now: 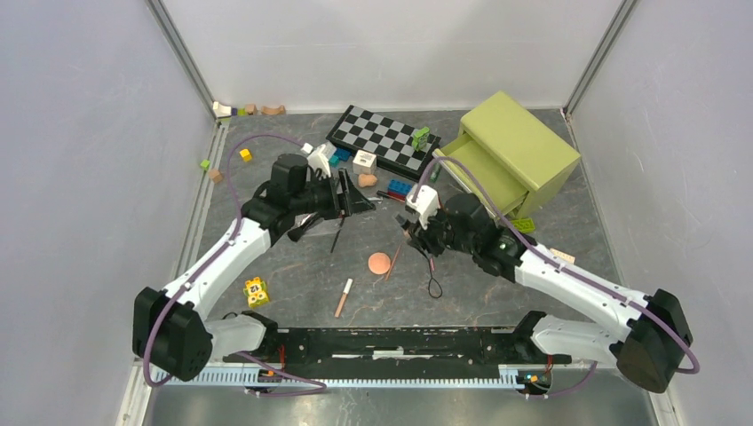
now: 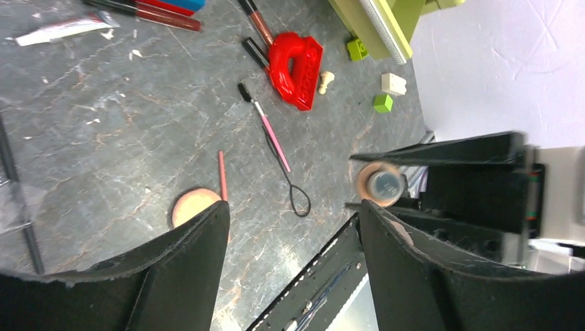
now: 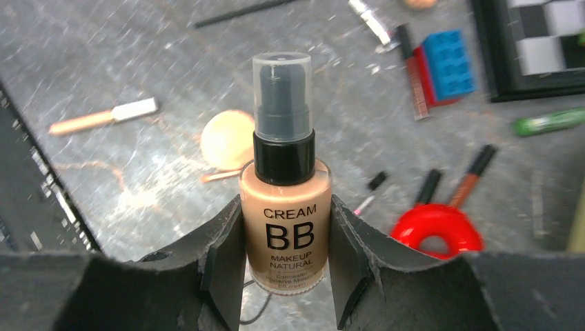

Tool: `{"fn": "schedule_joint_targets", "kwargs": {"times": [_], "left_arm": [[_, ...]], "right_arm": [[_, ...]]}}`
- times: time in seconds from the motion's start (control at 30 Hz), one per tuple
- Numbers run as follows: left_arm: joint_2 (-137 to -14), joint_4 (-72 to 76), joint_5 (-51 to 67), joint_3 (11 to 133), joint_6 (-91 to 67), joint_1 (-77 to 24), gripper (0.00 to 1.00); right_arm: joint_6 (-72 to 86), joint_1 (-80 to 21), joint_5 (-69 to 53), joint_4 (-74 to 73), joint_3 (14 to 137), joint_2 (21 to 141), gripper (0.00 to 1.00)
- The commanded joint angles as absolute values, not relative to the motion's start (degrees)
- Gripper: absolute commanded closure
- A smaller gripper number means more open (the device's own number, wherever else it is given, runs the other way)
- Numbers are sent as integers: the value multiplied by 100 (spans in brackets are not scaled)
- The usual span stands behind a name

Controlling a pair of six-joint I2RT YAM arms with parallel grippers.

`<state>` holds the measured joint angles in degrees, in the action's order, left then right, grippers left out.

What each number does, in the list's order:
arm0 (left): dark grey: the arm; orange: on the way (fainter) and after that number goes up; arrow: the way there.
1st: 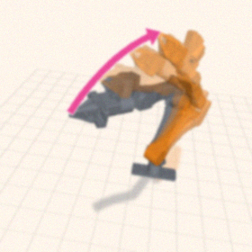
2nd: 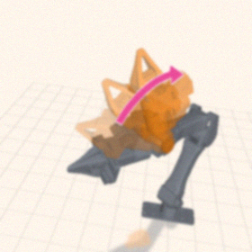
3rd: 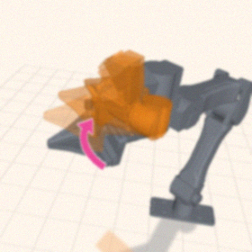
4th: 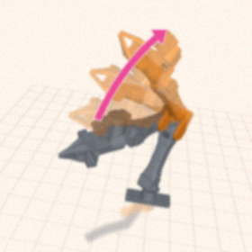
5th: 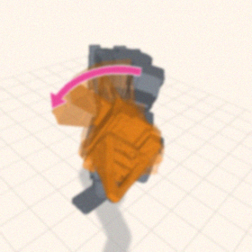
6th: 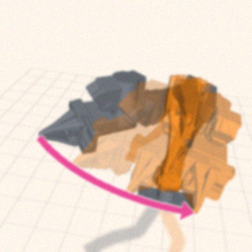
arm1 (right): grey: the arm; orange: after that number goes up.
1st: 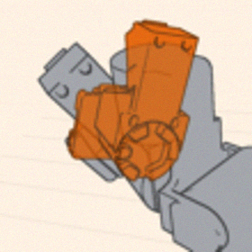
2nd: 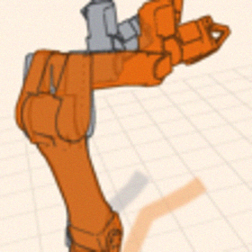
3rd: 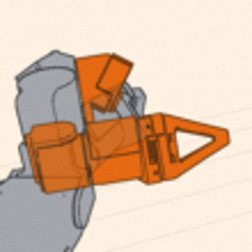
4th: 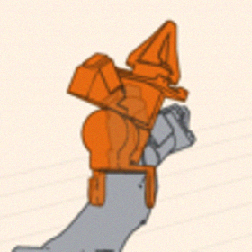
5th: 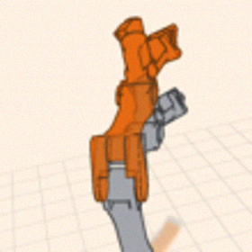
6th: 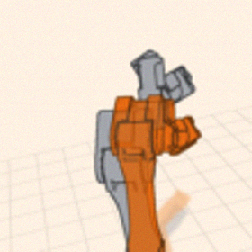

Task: Organize the makeup
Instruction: Place the makeup in the drawer.

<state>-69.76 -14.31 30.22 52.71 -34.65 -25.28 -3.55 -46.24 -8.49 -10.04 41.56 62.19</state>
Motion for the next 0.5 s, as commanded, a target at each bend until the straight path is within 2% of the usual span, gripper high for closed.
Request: {"fn": "schedule_joint_targets", "kwargs": {"times": [0.0, 0.23, 0.47], "left_arm": [[-6728, -2051, 2779, 5533, -3084, -2394, 24], [-6650, -2705, 2140, 5504, -2650, -2360, 25], [-6652, -3007, 1612, 5429, -2253, -2348, 25]], "right_arm": [[-840, -4435, 249, -1658, 5425, 6490, 98], [-1076, -3553, 891, -2740, 6727, 7126, 100], [-1299, -2832, 1508, -3375, 7346, 7748, 100]]}}
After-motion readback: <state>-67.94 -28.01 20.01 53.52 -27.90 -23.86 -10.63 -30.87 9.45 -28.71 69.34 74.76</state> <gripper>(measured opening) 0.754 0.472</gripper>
